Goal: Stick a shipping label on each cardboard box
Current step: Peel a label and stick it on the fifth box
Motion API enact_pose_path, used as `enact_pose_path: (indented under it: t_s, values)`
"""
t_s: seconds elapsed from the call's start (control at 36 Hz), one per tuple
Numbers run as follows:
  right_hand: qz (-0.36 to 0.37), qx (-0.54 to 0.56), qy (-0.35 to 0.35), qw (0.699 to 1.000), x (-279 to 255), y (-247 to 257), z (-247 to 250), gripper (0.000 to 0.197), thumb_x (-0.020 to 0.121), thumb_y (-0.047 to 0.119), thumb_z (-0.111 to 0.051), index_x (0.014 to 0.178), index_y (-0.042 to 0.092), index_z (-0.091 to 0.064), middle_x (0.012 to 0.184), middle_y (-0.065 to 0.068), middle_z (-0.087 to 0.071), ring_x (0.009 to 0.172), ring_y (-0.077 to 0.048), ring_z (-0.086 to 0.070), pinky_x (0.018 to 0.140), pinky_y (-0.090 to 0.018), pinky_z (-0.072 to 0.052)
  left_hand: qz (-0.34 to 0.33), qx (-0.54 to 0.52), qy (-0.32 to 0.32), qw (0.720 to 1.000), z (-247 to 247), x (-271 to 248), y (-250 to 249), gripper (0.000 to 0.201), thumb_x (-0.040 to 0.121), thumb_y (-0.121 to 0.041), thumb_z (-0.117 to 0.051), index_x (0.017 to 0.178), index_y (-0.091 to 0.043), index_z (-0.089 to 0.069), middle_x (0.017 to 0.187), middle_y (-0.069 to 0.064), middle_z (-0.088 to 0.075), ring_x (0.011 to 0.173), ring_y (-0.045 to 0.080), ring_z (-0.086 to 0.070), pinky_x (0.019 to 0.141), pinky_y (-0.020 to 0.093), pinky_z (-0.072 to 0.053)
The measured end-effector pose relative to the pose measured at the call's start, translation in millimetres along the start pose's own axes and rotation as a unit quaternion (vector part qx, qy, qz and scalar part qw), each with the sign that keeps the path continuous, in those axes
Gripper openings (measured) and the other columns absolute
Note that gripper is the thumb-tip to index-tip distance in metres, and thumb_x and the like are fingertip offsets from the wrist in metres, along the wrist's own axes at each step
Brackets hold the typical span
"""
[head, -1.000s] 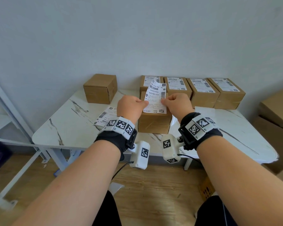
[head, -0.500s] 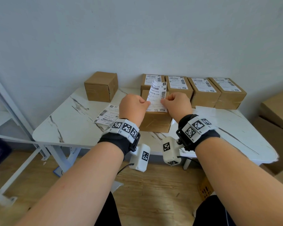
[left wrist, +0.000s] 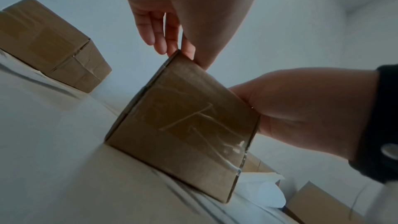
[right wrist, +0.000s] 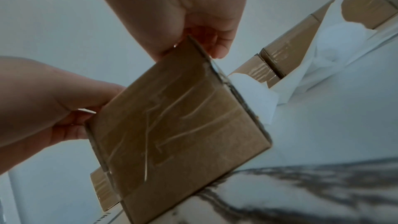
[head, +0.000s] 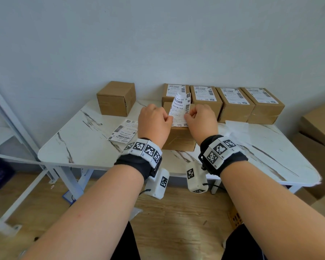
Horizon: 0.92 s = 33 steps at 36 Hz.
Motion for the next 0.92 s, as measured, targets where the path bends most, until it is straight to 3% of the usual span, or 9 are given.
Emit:
enact_pose_path:
  t_s: [0.19, 0.25, 0.31, 0.39, 0.5, 0.69, 0.83, 0.92]
  values:
    - [0.000, -0.003, 0.001, 1.000, -3.9, -1.8, 0.4, 0.014, 0.092, 0.021, -0.057, 0.084, 0.012, -0.049, 0.096, -0.002, -0.044, 0.091, -0.022, -0.050, 0.077, -0.028, -0.040, -0.013, 0.037, -0.025, 0.999, 1.2, -1.3, 2.7, 0.020, 0.086, -0.033, -0.063, 0.087, -0.014, -0.056, 0.099, 0.004, -0.052, 0.097, 0.023, -0.047, 0.083, 0.033, -0.042]
    - [-0.011, 0.008, -0.004, 1.000, -4.2, -2.3, -0.5, 0.013, 0.092, 0.021, -0.058, 0.094, 0.010, -0.051, 0.102, -0.005, -0.047, 0.094, -0.023, -0.052, 0.080, -0.029, -0.043, -0.015, 0.037, -0.034, 0.999, 3.5, -0.3, 4.0, 0.024, 0.084, -0.033, -0.066, 0.092, -0.014, -0.054, 0.101, 0.005, -0.051, 0.096, 0.023, -0.046, 0.083, 0.034, -0.043]
    - [-0.030, 0.028, -0.009, 0.999, -4.2, -2.9, -0.3, 0.025, 0.091, 0.021, -0.061, 0.107, 0.006, -0.050, 0.109, -0.007, -0.049, 0.096, -0.024, -0.054, 0.085, -0.034, -0.048, -0.039, 0.046, -0.035, 0.998, 4.9, -0.2, 3.5, 0.022, 0.084, -0.031, -0.066, 0.091, -0.013, -0.055, 0.101, 0.005, -0.052, 0.096, 0.024, -0.046, 0.083, 0.035, -0.043]
    - [-0.035, 0.037, -0.013, 0.999, -4.0, -3.3, 0.8, 0.028, 0.091, 0.019, -0.061, 0.111, 0.005, -0.048, 0.112, -0.008, -0.049, 0.096, -0.026, -0.055, 0.085, -0.038, -0.049, -0.113, 0.071, -0.028, 0.991, 3.3, 0.8, -0.4, 0.010, 0.087, -0.025, -0.065, 0.088, -0.015, -0.062, 0.099, 0.003, -0.059, 0.097, 0.024, -0.049, 0.084, 0.035, -0.041]
    - [-0.004, 0.026, -0.025, 0.999, -3.8, -6.3, 0.6, 0.022, 0.093, 0.013, -0.054, 0.115, 0.009, -0.055, 0.115, -0.011, -0.050, 0.098, -0.028, -0.054, 0.084, -0.040, -0.051, -0.164, 0.076, 0.024, 0.983, -5.3, 7.8, -1.0, 0.022, 0.097, -0.020, -0.051, 0.101, -0.019, -0.072, 0.105, -0.003, -0.068, 0.100, 0.020, -0.049, 0.083, 0.030, -0.035]
    - [0.023, 0.033, -0.008, 0.999, -1.2, -13.0, -1.5, 0.024, 0.092, 0.009, -0.048, 0.097, 0.014, -0.072, 0.099, -0.002, -0.043, 0.103, -0.029, -0.050, 0.083, -0.043, -0.051, -0.137, 0.060, 0.109, 0.983, -9.7, 17.5, 4.7, 0.034, 0.099, -0.016, -0.040, 0.117, -0.025, -0.067, 0.122, -0.006, -0.063, 0.108, 0.018, -0.046, 0.087, 0.031, -0.033]
    - [-0.019, 0.043, 0.042, 0.998, 5.5, -10.6, -1.6, 0.031, 0.091, 0.010, -0.044, 0.097, 0.021, -0.072, 0.106, -0.001, -0.042, 0.114, -0.026, -0.045, 0.093, -0.043, -0.048, -0.120, 0.036, 0.163, 0.979, -12.2, 23.3, 6.5, 0.038, 0.098, -0.014, -0.038, 0.125, -0.025, -0.062, 0.131, -0.005, -0.058, 0.117, 0.020, -0.044, 0.100, 0.037, -0.036]
    - [-0.028, 0.046, 0.068, 0.996, 9.5, -9.8, -2.9, 0.032, 0.092, 0.014, -0.043, 0.103, 0.025, -0.071, 0.119, -0.005, -0.046, 0.119, -0.026, -0.043, 0.099, -0.043, -0.045, -0.108, 0.017, 0.189, 0.976, -13.2, 27.5, 7.1, 0.040, 0.096, -0.012, -0.038, 0.127, -0.023, -0.061, 0.133, -0.004, -0.057, 0.123, 0.019, -0.042, 0.105, 0.036, -0.034]
Point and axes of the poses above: each hand's wrist, its own x-axis towards the middle knuckle, its own z-axis out of the back of the hand, y = z × x, the point moved 2 cm from there along x, towards the middle knuckle
